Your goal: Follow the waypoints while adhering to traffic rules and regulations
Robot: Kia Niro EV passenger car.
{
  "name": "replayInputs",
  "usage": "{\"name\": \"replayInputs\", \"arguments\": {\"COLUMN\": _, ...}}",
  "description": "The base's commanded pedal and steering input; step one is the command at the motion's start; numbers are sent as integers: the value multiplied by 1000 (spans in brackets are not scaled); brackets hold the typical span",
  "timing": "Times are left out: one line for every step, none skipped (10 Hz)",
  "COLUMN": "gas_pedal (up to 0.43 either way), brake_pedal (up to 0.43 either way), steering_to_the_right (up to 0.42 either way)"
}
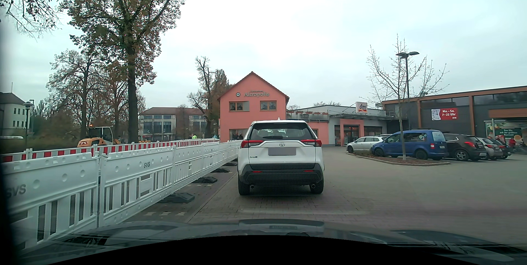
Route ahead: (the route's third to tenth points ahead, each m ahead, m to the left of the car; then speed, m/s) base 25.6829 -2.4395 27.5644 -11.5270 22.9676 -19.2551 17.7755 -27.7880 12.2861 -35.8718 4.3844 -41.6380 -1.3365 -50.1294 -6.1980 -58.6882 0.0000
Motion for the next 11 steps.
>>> {"name": "replayInputs", "arguments": {"gas_pedal": 0, "brake_pedal": 573, "steering_to_the_right": -14}}
{"name": "replayInputs", "arguments": {"gas_pedal": 0, "brake_pedal": 573, "steering_to_the_right": -14}}
{"name": "replayInputs", "arguments": {"gas_pedal": 0, "brake_pedal": 573, "steering_to_the_right": -14}}
{"name": "replayInputs", "arguments": {"gas_pedal": 0, "brake_pedal": 573, "steering_to_the_right": -14}}
{"name": "replayInputs", "arguments": {"gas_pedal": 0, "brake_pedal": 567, "steering_to_the_right": -14}}
{"name": "replayInputs", "arguments": {"gas_pedal": 0, "brake_pedal": 567, "steering_to_the_right": -14}}
{"name": "replayInputs", "arguments": {"gas_pedal": 0, "brake_pedal": 573, "steering_to_the_right": -14}}
{"name": "replayInputs", "arguments": {"gas_pedal": 0, "brake_pedal": 573, "steering_to_the_right": -14}}
{"name": "replayInputs", "arguments": {"gas_pedal": 0, "brake_pedal": 573, "steering_to_the_right": -14}}
{"name": "replayInputs", "arguments": {"gas_pedal": 0, "brake_pedal": 573, "steering_to_the_right": -14}}
{"name": "replayInputs", "arguments": {"gas_pedal": 0, "brake_pedal": 573, "steering_to_the_right": -14}}
